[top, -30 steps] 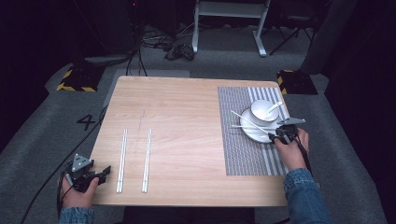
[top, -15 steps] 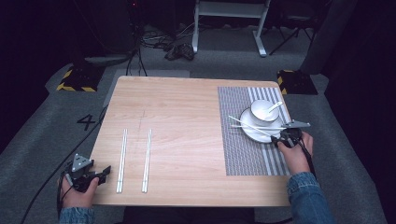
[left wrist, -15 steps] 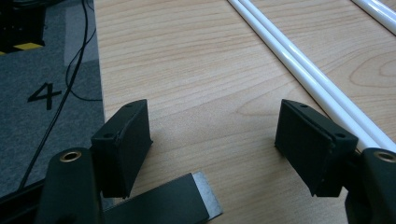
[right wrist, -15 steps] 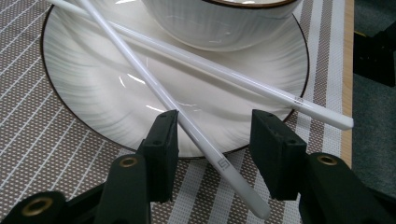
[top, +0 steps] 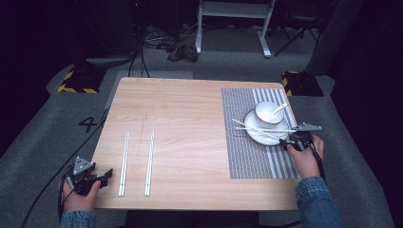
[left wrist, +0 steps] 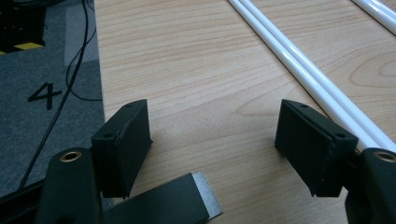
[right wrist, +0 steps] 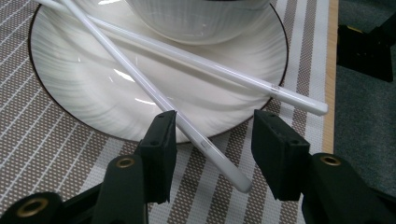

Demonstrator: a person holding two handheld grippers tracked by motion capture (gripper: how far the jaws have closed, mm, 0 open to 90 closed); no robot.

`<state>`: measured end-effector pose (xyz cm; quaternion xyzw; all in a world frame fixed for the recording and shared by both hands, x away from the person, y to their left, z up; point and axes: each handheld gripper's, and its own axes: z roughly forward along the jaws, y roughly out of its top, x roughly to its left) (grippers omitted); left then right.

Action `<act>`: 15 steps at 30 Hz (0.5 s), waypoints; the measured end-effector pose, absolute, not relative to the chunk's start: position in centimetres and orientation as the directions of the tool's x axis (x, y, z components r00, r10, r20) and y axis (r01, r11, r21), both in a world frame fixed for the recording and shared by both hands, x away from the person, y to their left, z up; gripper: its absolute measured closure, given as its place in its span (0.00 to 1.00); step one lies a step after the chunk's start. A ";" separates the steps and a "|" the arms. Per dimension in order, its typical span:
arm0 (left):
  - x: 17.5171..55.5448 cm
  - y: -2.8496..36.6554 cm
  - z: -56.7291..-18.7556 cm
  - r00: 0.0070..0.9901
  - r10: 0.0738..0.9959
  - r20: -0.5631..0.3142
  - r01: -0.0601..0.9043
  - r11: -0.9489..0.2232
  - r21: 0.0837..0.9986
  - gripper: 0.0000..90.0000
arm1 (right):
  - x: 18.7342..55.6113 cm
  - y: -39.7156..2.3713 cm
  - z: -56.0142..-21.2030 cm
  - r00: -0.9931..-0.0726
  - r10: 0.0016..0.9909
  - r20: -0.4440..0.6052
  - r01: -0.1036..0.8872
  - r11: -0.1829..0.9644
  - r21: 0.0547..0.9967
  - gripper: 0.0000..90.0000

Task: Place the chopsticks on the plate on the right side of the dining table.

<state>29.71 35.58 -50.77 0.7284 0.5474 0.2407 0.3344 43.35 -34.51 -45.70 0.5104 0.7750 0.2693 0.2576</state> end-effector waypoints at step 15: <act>29.7 35.6 -50.8 0.285 0.958 -0.015 0.636 -0.178 0.751 0.29 | 43.0 -36.4 -46.4 -0.292 0.952 -0.097 0.676 0.277 0.683 0.57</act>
